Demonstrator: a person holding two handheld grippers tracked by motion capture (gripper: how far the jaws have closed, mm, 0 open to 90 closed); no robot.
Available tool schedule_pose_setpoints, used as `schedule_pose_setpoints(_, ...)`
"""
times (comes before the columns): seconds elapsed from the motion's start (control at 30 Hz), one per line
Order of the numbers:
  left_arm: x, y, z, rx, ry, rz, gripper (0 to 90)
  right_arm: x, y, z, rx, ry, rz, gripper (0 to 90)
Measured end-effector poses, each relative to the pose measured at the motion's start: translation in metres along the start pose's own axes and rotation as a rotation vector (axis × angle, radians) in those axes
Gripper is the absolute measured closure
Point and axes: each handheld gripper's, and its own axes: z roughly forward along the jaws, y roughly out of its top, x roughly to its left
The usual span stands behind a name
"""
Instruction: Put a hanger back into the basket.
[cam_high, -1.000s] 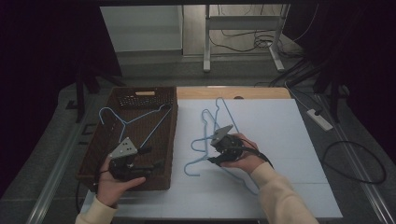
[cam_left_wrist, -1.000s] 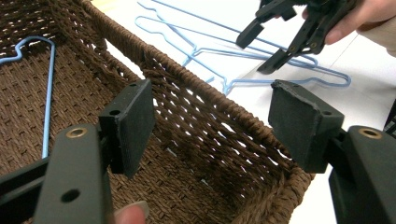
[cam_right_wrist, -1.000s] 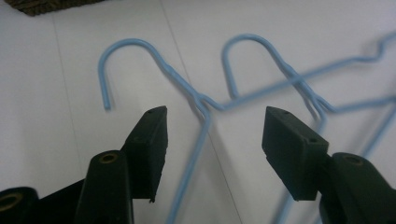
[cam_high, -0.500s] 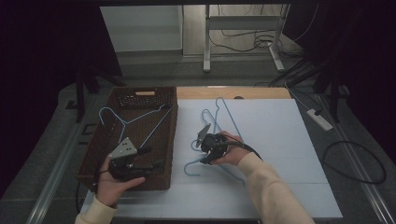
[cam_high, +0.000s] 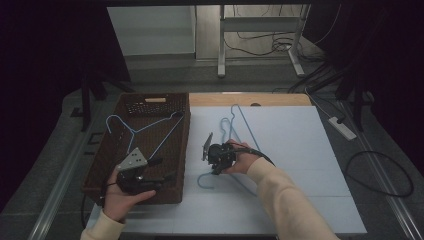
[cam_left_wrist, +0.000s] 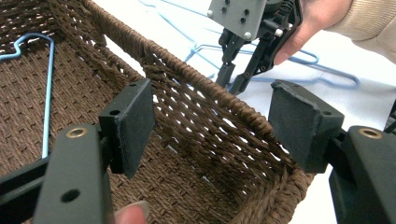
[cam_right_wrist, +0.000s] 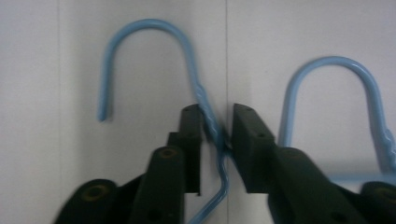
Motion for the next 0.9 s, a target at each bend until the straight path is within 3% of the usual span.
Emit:
schedule_pose_setpoints(0.1,0.0,0.0,0.0,0.0,0.001,-0.001,31.3,0.001,-0.001,-0.001,0.001,-0.009,0.0,81.9)
schedule_pose_setpoints(0.2,0.0,0.0,0.001,0.001,0.002,0.002,31.3,0.001,-0.005,-0.003,0.009,-0.041,0.031,85.6)
schedule_pose_setpoints(0.27,-0.001,0.0,0.001,0.0,0.002,0.002,31.4,0.0,-0.009,-0.006,0.01,-0.052,0.089,86.1)
schedule_pose_setpoints(0.43,-0.001,0.0,0.001,0.001,0.002,0.003,31.4,0.001,-0.024,-0.02,-0.067,-0.108,0.181,86.4)
schedule_pose_setpoints(0.7,-0.003,0.001,0.002,0.006,0.0,0.008,31.5,0.01,-0.052,-0.047,-0.224,-0.157,0.321,86.5)
schedule_pose_setpoints(0.9,-0.006,0.002,0.004,0.008,-0.005,0.012,31.6,0.018,-0.068,-0.06,-0.308,-0.185,0.411,86.5)
